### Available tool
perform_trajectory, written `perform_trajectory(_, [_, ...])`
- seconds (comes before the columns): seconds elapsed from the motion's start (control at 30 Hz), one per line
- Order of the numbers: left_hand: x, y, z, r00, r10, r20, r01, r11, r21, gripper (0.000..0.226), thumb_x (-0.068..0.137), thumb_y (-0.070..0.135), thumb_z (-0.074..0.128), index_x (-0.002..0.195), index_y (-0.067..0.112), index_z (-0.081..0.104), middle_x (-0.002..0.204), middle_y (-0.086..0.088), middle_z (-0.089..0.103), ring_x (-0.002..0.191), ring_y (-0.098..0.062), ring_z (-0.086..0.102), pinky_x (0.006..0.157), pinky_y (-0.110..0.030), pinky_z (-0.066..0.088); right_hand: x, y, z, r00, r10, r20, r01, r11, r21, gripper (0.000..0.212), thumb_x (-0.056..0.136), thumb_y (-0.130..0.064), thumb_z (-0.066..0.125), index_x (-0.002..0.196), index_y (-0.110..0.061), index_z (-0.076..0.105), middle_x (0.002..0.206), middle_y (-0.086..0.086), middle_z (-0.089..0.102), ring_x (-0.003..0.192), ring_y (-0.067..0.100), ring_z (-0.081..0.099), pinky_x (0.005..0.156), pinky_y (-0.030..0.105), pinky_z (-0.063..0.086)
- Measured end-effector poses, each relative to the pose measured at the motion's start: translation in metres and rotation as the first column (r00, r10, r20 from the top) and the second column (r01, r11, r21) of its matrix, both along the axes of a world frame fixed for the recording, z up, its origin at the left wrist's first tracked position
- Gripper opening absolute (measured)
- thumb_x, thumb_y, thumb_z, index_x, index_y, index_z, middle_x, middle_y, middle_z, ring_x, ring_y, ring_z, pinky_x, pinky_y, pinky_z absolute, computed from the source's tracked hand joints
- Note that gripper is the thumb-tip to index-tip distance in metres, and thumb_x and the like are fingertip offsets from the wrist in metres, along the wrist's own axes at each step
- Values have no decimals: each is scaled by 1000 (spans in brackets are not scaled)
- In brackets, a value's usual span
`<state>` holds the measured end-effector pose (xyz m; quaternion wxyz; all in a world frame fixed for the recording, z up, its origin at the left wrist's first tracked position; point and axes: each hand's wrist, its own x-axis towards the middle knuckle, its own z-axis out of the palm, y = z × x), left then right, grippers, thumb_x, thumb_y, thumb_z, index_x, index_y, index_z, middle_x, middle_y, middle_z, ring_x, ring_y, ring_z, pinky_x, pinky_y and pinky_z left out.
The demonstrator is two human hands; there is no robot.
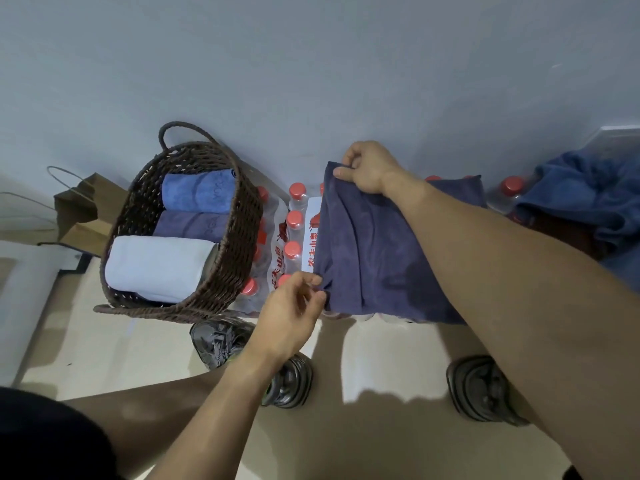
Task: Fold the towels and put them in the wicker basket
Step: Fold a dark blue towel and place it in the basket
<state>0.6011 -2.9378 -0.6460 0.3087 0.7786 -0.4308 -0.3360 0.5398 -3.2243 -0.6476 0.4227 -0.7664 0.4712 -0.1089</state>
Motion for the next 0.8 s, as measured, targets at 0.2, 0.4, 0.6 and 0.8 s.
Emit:
perform_trajectory(0.2, [-24, -11, -6, 966, 20, 258, -6, 999, -52, 50, 77, 40, 77, 123, 25, 60, 101, 6, 49, 90, -9, 53, 83, -20, 45, -4, 11, 9, 1000, -28, -7, 29, 980, 197, 13, 92, -19, 66, 101, -18, 57, 88, 9, 71, 67, 26, 74, 67, 39, 62])
perform_trajectory(0.4, [-34, -12, -19, 969, 3, 246, 59, 968, -245, 46, 72, 16, 81, 106, 24, 50, 101, 9, 50, 90, -14, 50, 79, -28, 46, -8, 25, 13, 996, 76, 49, -89, 911, 402, 18, 84, -8, 74, 92, -11, 58, 87, 13, 67, 71, 23, 72, 67, 39, 63])
perform_trajectory(0.6, [-49, -2, -21, 960, 279, 9, -268, 929, -256, 44, 73, 31, 83, 99, 24, 49, 100, 3, 53, 85, -12, 57, 70, -24, 50, -15, 41, 8, 959, 218, -182, -202, 974, 106, 41, 64, -26, 92, 91, -19, 61, 91, -5, 61, 79, 13, 57, 69, 24, 43])
perform_trajectory(0.8, [-59, -19, -17, 673, 663, -327, -634, 745, 204, 41, 96, 35, 56, 96, -6, 54, 80, -11, 62, 75, -30, 57, 68, -32, 42, -14, 51, 5, 958, 209, -197, -216, 976, -16, 43, 64, -24, 92, 91, -15, 59, 98, -1, 58, 88, 17, 53, 73, 25, 42])
